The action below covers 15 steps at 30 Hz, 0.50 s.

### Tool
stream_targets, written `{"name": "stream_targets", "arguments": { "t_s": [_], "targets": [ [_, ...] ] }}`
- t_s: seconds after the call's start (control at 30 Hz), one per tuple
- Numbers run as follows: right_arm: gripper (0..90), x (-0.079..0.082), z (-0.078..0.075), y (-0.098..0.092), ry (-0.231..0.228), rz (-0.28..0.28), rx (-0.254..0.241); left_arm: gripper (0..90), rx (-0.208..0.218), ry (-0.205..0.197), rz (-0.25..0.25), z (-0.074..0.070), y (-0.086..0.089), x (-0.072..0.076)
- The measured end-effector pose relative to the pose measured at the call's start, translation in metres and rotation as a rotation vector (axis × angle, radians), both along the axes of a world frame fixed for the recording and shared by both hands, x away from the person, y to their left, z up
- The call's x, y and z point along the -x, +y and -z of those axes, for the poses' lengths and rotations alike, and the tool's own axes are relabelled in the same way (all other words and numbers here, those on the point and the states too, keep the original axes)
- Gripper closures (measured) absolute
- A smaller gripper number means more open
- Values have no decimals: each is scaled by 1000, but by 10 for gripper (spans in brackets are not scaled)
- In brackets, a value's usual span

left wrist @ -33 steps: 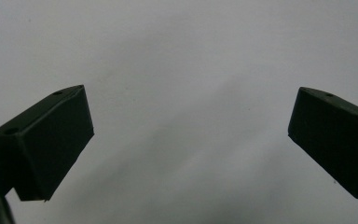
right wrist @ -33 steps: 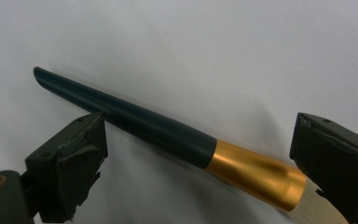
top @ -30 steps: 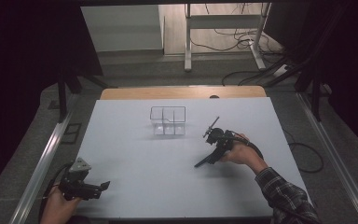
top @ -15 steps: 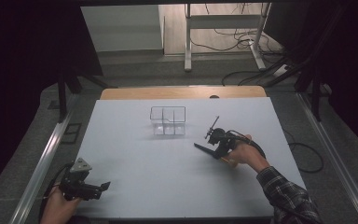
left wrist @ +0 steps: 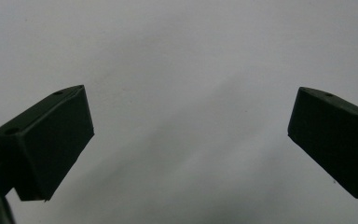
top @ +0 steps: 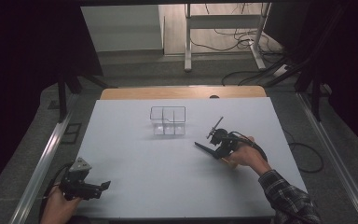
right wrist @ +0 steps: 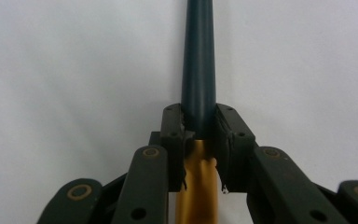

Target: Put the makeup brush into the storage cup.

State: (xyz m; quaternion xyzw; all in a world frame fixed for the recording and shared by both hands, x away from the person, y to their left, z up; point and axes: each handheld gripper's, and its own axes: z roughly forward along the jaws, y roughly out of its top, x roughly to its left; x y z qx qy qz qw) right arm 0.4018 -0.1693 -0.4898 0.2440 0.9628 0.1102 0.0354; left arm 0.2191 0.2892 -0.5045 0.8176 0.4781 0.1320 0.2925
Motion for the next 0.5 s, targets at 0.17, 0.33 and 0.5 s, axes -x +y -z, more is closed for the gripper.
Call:
{"name": "stream_targets", "arguments": {
  "t_s": [0.17, 0.33, 0.5],
  "targets": [
    [741, 3, -5, -4, -11, 19, -24, 6, 7, -1, -1, 0, 0, 0],
    [741, 9, -12, -8, -23, 24, -59, 7, 7, -1, 1, -1, -1, 0],
    [740, 16, -18, -10, -38, 12, -88, 7, 12, -3, 4, -1, -2, 0]
  ]
}}
